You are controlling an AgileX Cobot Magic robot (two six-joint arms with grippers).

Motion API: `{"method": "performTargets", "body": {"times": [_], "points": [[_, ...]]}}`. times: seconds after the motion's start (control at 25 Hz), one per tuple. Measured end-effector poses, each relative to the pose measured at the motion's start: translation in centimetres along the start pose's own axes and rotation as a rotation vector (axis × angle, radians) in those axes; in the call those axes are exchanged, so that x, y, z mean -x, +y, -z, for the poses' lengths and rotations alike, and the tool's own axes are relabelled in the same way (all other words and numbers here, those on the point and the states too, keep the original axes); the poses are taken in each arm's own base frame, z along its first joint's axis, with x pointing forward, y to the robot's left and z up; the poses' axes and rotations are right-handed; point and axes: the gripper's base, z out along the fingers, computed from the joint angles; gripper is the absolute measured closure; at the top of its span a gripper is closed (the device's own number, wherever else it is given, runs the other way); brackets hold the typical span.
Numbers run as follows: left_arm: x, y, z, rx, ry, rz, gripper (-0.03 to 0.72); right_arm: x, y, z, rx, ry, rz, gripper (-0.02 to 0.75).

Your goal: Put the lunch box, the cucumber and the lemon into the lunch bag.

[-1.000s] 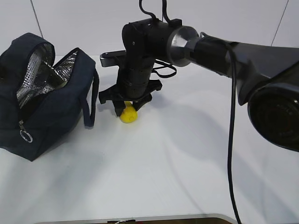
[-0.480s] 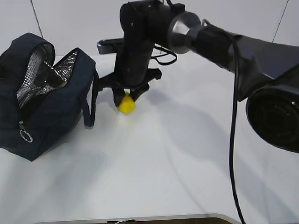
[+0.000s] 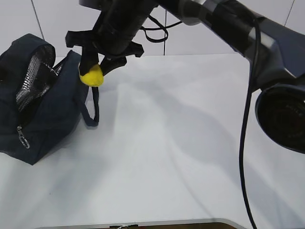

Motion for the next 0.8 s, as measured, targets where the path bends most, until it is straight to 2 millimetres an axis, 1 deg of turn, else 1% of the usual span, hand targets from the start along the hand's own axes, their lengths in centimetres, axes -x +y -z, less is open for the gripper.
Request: {"method": "performTargets", "body": {"times": [0.4,0.56,0.68,0.8], "points": [[0.0,0.0,0.0,0.0,0.003,0.0,0.702,-0.2,2.2,0.4,0.236,0.023,-0.008,0.407],[0.0,0.0,0.0,0.0,0.003,0.0,0.702,-0.2,2.5,0.4,0.258,0.016,0.009,0.409],[0.0,0.0,0.0,0.0,0.003,0.0,0.702,0.3,2.5,-0.1,0.278,-0.033,-0.006,0.409],[0.0,0.0,0.0,0.0,0.003,0.0,0.702,0.6,2.2,-1.4,0.289,-0.08,-0.031,0.409]]}}
